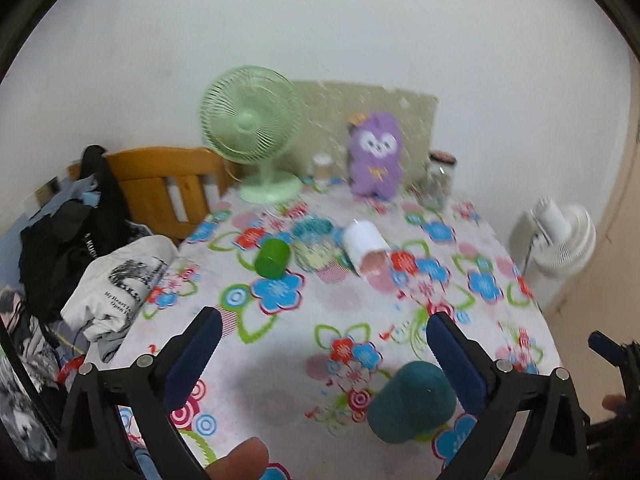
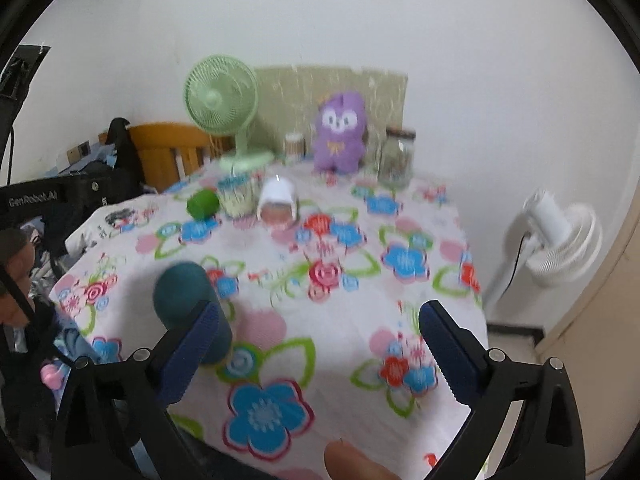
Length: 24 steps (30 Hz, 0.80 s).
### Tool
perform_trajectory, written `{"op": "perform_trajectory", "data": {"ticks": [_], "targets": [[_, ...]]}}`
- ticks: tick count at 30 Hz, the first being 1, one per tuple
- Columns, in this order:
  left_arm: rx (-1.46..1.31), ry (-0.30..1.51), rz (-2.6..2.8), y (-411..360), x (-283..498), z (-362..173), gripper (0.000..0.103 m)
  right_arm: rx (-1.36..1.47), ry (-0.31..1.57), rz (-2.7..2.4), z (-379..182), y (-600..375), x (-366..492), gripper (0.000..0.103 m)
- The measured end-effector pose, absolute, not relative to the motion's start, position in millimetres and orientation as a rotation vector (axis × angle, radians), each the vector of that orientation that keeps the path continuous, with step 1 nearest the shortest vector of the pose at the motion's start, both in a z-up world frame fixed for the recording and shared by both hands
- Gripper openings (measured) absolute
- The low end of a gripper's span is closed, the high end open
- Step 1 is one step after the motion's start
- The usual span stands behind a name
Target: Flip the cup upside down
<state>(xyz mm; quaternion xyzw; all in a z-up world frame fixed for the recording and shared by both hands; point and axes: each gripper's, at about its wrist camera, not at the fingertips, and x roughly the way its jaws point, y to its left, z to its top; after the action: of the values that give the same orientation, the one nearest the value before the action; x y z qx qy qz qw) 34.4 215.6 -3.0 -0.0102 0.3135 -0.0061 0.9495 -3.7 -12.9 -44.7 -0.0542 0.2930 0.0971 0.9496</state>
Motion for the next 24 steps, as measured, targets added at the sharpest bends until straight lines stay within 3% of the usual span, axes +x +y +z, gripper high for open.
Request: {"op": "perform_trajectory", "data": {"ticks": [10, 24], "targets": [[-0.057, 0.486, 0.111, 237, 5, -3, 0.103, -0.019, 0.503, 0.248, -21, 16, -17, 0.103], [-0.042, 0.459, 0.109, 249, -12, -1, 0.103, 0.009, 0.469, 0.204, 6, 26, -42, 0.103]]}}
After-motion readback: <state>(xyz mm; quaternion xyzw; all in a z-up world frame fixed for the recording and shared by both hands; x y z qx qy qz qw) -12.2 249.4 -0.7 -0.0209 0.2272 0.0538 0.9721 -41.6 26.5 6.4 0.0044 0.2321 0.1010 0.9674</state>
